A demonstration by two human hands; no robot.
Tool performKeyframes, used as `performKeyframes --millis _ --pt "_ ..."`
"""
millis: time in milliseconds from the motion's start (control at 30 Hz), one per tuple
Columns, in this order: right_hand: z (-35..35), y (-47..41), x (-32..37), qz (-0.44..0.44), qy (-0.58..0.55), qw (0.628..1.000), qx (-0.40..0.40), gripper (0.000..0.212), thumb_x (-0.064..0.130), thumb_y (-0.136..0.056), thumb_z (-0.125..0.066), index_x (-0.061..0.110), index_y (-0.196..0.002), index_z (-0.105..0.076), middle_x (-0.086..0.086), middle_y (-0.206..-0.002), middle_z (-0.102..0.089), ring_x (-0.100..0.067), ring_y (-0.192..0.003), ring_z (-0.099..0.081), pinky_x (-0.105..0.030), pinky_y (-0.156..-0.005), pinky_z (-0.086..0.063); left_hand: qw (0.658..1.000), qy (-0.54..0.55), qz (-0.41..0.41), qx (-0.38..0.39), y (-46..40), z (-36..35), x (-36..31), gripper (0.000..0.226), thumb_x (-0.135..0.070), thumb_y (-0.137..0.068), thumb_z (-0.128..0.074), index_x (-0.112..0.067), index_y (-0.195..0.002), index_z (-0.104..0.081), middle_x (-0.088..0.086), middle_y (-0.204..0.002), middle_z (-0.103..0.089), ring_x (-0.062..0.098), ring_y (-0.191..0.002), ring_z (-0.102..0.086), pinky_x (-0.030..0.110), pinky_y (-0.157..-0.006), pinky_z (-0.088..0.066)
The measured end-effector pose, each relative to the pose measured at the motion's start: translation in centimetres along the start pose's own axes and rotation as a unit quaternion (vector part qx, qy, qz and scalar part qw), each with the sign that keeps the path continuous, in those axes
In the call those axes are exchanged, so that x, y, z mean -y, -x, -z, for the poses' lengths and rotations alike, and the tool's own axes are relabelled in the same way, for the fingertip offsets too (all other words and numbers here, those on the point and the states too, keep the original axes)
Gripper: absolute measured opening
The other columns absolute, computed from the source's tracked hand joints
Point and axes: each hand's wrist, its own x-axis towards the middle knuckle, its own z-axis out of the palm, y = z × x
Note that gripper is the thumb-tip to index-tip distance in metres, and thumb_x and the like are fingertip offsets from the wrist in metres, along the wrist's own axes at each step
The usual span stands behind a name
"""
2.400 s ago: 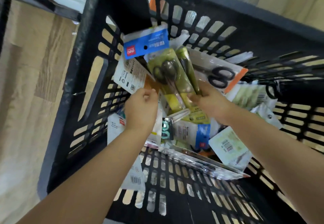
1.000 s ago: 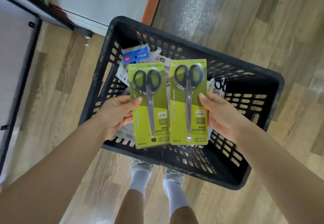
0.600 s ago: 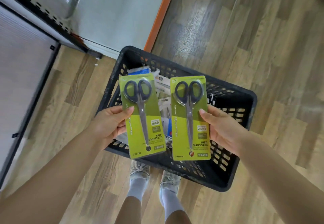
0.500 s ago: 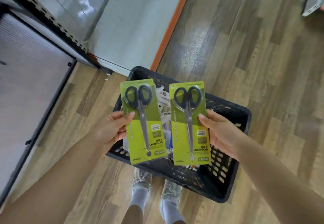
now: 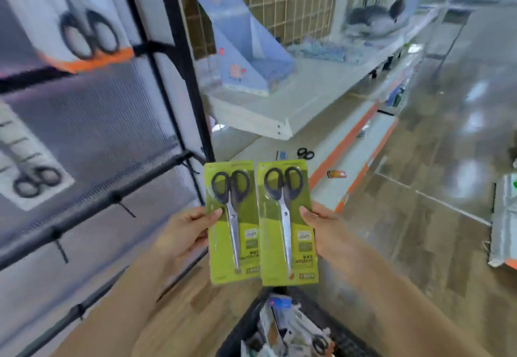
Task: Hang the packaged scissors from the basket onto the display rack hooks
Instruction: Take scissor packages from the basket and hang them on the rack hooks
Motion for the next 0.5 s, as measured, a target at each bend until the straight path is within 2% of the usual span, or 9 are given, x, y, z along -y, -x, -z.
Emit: performKeyframes --millis 33,100,167,200,233,300,367,433,500 --pt "-1.4 0.7 2.3 0.025 0.019 1.0 0.002 0.018 0.016 -0.096 -0.049 0.011 -0.105 -0.064 -0.002 -0.075 -0.07 -0.018 -0.066 -0.066 -0.031 -0.064 -0.051 1.0 -0.003 -0.021 -0.016 1.3 0.7 -2.0 0.029 -0.028 -0.067 -0.071 -0.004 -0.084 -0.072 0.017 -0.09 -0.071 0.026 -0.082 -0.062 0.044 -0.088 -0.049" --pt "-4.2 2.1 6.5 0.061 0.052 0.996 0.027 0.022 0.027 -0.094 -0.055 0.012 -0.108 -0.063 0.0 -0.08 -0.069 -0.017 -0.074 -0.065 -0.029 -0.07 -0.05 0.997 0.013 -0.068 -0.04 3.6 2.2 -5.4 0.02 -0.022 -0.079 -0.066 -0.004 -0.089 -0.068 0.007 -0.079 -0.073 0.019 -0.07 -0.067 0.03 -0.073 -0.058" --pt "-6.9 3.7 9.8 0.097 0.062 0.991 0.06 0.015 0.024 -0.097 -0.052 0.013 -0.096 -0.063 0.007 -0.067 -0.068 -0.006 -0.063 -0.065 -0.018 -0.061 -0.05 0.991 0.023 -0.11 -0.067 5.9 3.6 -8.1 0.012 -0.016 -0.088 -0.06 -0.006 -0.085 -0.066 0.0 -0.065 -0.071 0.014 -0.058 -0.063 0.016 -0.051 -0.052" --pt "-8.1 4.4 10.9 0.114 0.057 0.989 0.077 0.016 0.017 -0.098 -0.048 0.014 -0.09 -0.061 0.008 -0.063 -0.067 -0.005 -0.058 -0.063 -0.017 -0.055 -0.049 0.988 0.026 -0.127 -0.082 7.1 4.3 -9.1 0.013 -0.016 -0.089 -0.059 -0.007 -0.081 -0.064 -0.001 -0.058 -0.067 0.012 -0.052 -0.059 0.013 -0.044 -0.045" --pt "-9.5 5.3 12.0 0.125 0.052 0.987 0.086 0.018 0.013 -0.098 -0.046 0.015 -0.087 -0.061 0.004 -0.066 -0.067 -0.008 -0.059 -0.063 -0.02 -0.056 -0.049 0.985 0.034 -0.138 -0.093 8.4 5.1 -9.9 0.014 -0.017 -0.089 -0.06 -0.006 -0.08 -0.062 -0.001 -0.055 -0.065 0.012 -0.049 -0.057 0.014 -0.042 -0.042" --pt "-11.9 6.5 13.0 0.137 0.057 0.984 0.096 0.016 0.012 -0.097 -0.048 0.013 -0.088 -0.062 -0.006 -0.079 -0.064 -0.017 -0.07 -0.06 -0.028 -0.068 -0.046 0.982 0.049 -0.145 -0.108 10.7 6.8 -10.6 0.019 -0.024 -0.084 -0.064 -0.005 -0.082 -0.062 0.008 -0.065 -0.065 0.019 -0.062 -0.054 0.025 -0.052 -0.041" --pt "-14.0 7.5 12.9 0.136 0.076 0.982 0.109 0.013 0.019 -0.096 -0.052 0.012 -0.099 -0.062 -0.011 -0.096 -0.062 -0.021 -0.086 -0.059 -0.037 -0.081 -0.045 0.981 0.05 -0.143 -0.121 12.7 8.4 -10.2 0.02 -0.026 -0.086 -0.064 -0.007 -0.082 -0.062 0.014 -0.074 -0.061 0.023 -0.069 -0.048 0.029 -0.057 -0.038" --pt "-15.7 7.5 11.8 0.125 0.115 0.978 0.122 0.038 0.038 -0.087 -0.063 0.017 -0.119 -0.059 -0.005 -0.121 -0.059 -0.023 -0.109 -0.055 -0.045 -0.098 -0.043 0.979 0.065 -0.132 -0.138 14.5 9.8 -9.3 0.017 -0.022 -0.088 -0.063 -0.007 -0.081 -0.064 0.011 -0.073 -0.065 0.021 -0.066 -0.055 0.032 -0.065 -0.046" --pt "-17.3 6.3 10.3 0.115 0.14 0.97 0.162 0.082 0.063 -0.061 -0.075 0.026 -0.13 -0.053 0.0 -0.138 -0.051 -0.023 -0.127 -0.046 -0.055 -0.107 -0.034 0.976 0.085 -0.126 -0.154 16.1 11.2 -8.6 0.013 -0.022 -0.086 -0.065 -0.009 -0.083 -0.068 0.013 -0.079 -0.068 0.025 -0.075 -0.058 0.04 -0.078 -0.044"
